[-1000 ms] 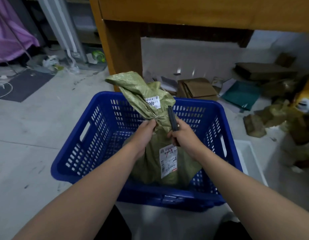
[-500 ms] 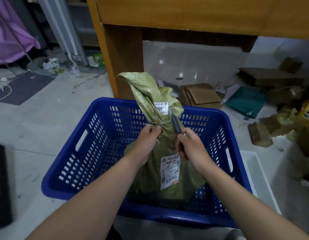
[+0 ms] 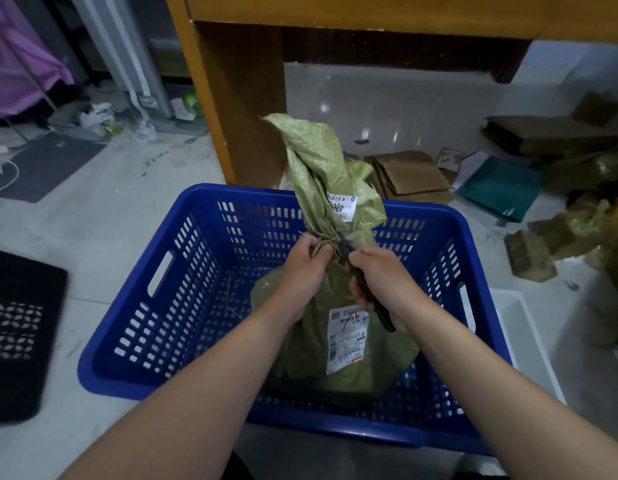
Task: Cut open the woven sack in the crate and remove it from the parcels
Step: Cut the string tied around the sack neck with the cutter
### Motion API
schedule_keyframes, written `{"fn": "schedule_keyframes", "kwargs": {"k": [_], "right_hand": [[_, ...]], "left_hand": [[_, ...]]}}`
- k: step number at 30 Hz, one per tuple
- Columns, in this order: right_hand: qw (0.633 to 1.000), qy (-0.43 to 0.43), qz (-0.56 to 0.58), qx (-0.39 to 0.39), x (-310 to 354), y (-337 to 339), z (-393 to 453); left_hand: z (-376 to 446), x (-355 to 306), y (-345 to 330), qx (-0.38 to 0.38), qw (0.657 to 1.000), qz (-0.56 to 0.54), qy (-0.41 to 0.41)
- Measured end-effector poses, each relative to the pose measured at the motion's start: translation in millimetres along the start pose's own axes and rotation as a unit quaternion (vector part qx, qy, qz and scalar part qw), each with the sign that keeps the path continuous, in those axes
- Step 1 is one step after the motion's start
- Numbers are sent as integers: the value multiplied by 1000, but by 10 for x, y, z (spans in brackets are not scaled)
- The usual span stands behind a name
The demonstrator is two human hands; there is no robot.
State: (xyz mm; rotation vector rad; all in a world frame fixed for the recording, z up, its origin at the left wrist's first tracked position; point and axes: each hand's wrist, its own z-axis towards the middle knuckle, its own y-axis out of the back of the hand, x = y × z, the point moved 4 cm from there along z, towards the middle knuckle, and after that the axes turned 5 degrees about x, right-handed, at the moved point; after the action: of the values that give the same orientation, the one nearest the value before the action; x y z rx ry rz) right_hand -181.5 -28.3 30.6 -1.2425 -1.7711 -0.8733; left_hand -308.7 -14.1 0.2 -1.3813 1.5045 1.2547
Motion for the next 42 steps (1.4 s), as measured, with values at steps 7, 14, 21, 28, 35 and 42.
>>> {"fn": "schedule_keyframes", "kwargs": {"k": [7,14,21,28,35,42], "right_hand": [[1000,-2,-15,-26,-96,-64,38],[998,-46,41,-27,-141,-96,88],[998,-51,44,-19,-125,-74,132],[976,-81,193,65,-153,-56,168],[954,-110,243,139,-193,-48,199],[946,-103,267,153,-230,-91,202]], "left_hand": [[16,19,3,-9,1000,5,-6],[9,19,26,-11,1000,11,-27],[5,4,69,13,995,78,-65],[35,53,34,44,999,-9,2],[102,98,-31,58,989,-103,90],[133,75,-110,51,992,-66,92]]}}
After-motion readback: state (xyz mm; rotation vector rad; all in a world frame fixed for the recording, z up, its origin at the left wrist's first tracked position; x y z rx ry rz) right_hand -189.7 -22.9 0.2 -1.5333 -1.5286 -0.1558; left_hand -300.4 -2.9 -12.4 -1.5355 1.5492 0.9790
